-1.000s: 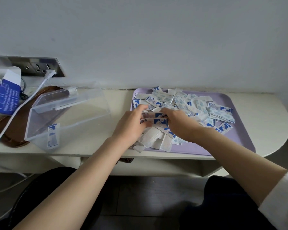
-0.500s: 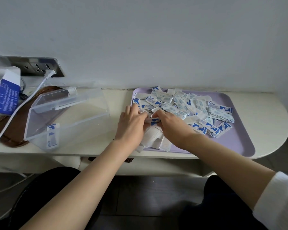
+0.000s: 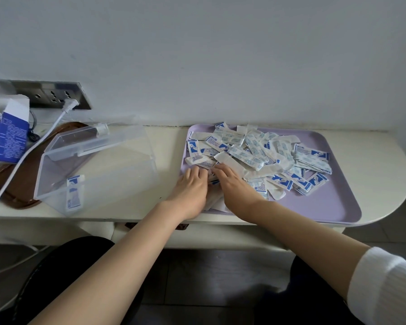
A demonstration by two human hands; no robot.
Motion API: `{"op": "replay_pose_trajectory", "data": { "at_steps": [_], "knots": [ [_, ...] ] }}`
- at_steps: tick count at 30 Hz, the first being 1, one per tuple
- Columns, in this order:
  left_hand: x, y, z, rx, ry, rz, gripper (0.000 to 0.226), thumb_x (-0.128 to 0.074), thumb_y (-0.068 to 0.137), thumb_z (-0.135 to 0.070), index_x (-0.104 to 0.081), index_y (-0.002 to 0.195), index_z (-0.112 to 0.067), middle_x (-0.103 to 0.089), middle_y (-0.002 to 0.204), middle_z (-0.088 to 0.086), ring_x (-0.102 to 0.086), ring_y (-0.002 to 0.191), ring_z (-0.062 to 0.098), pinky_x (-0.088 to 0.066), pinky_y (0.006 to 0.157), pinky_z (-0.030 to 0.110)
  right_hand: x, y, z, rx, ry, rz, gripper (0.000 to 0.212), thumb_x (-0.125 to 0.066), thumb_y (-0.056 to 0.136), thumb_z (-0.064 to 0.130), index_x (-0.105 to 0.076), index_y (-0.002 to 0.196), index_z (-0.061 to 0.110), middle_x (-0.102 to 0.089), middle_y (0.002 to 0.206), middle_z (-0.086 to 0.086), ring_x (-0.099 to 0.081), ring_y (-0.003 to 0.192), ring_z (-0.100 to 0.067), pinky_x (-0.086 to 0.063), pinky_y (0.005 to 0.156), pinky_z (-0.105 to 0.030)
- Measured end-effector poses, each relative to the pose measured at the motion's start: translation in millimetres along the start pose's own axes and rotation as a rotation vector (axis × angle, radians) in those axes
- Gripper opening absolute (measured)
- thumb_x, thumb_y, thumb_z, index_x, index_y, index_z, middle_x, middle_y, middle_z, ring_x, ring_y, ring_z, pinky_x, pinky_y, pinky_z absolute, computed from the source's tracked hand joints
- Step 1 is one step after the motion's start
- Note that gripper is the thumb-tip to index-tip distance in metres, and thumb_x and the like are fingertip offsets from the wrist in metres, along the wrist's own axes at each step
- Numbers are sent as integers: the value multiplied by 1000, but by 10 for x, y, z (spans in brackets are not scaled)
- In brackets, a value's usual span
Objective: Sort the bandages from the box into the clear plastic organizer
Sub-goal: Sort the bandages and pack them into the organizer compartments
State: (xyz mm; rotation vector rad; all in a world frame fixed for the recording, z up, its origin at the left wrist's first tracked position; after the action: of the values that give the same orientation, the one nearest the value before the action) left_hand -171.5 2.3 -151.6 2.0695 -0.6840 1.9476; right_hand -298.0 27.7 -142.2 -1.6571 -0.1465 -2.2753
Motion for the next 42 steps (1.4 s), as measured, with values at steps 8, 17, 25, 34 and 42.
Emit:
{"op": "replay_pose_trajectory", "data": {
  "at_steps": [8,17,25,34,42],
  "knots": [
    [7,-5,20,47,7,-125,31,-43,87,-1,-42,117,-8,-42,125,10,-38,118,27,-32,92,30,-23,68,-102,60,-132,-94,42,-42,89,-9,-47,128,7,-31,148,-3,-13,145,-16,-37,105,-30],
    [249,-78,119,52,-457,-206,17,-38,93,-1,-53,97,-9,-63,90,8,-59,73,30,-51,70,42,240,92,-121,-90,96,-216,17,-40,98,11,-55,105,7,-64,92,-14,-59,76,-32,-52,69,-42],
    [406,-185,211,119,-751,-191,21,-44,95,-4,-64,91,-7,-68,80,4,-65,64,25,-55,70,37,425,124,-127,-260,898,-173,13,-63,85,0,-66,97,-3,-70,92,-22,-69,64,-15,-59,66,-22],
    [587,-409,247,125,-807,-304,15,-42,98,-11,-51,91,-20,-64,70,0,-59,60,16,-44,59,17,503,107,64,-221,1207,-90,17,-58,89,2,-64,103,-4,-70,94,-19,-72,73,-15,-59,71,-22],
    [660,-728,426,79,-629,-263,23,-42,96,-12,-53,87,-31,-62,68,-5,-60,70,23,-50,73,38,452,16,366,18,316,-113,9,-63,87,11,-67,92,5,-66,78,-7,-58,68,-18,-41,59,-18]
  ]
}}
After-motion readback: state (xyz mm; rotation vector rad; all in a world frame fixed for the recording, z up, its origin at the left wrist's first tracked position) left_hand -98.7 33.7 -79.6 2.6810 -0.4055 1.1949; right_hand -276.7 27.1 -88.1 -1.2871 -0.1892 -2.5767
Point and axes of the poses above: each hand's wrist, its own y-axis towards the middle knuckle, its own x-axis out of the back of the hand, z = x × y, the point moved 1 cm from there along y, towards the middle knuckle
